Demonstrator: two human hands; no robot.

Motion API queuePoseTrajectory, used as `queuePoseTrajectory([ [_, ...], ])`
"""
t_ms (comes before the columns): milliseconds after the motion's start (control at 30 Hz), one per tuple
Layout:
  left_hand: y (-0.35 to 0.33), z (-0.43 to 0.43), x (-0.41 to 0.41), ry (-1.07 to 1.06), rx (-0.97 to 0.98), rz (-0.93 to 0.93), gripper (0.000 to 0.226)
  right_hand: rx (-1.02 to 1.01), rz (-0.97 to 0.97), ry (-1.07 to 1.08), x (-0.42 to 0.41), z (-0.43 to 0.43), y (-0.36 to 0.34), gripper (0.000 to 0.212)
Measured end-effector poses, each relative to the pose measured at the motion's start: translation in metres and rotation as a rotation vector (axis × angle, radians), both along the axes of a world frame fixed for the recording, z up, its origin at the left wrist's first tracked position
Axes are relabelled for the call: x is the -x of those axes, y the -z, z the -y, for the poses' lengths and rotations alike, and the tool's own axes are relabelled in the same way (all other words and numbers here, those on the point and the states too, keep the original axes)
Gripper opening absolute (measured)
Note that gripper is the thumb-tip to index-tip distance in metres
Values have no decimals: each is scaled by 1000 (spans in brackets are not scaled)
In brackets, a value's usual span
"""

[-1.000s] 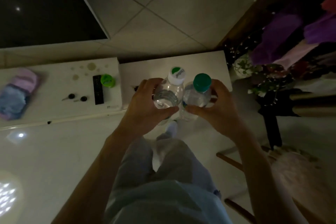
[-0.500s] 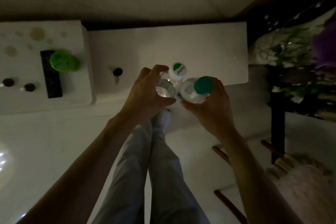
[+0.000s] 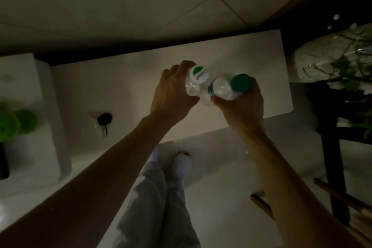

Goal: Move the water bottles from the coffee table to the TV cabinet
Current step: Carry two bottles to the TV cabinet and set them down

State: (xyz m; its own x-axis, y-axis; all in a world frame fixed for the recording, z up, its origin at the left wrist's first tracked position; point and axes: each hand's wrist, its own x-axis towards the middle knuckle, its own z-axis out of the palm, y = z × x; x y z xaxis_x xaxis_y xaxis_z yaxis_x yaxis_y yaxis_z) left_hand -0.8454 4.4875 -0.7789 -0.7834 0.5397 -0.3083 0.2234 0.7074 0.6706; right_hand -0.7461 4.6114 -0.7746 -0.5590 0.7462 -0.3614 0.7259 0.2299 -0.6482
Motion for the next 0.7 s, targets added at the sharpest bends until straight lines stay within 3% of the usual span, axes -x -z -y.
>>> queuePoseTrajectory([
  [133,31,-33,17,10,-42,-66,57,-36,-91,138,24,-16,31,70],
  [333,56,-47,21,23,-40,-94,70,-74,-185,151,39,-31,57,73],
  [567,37,-43,25,16,73,27,88,-41,-79,10,38,-44,36,75],
  [700,-3,-26,33,70,81,3,74,-59,4,-53,32,-42,-5,72],
])
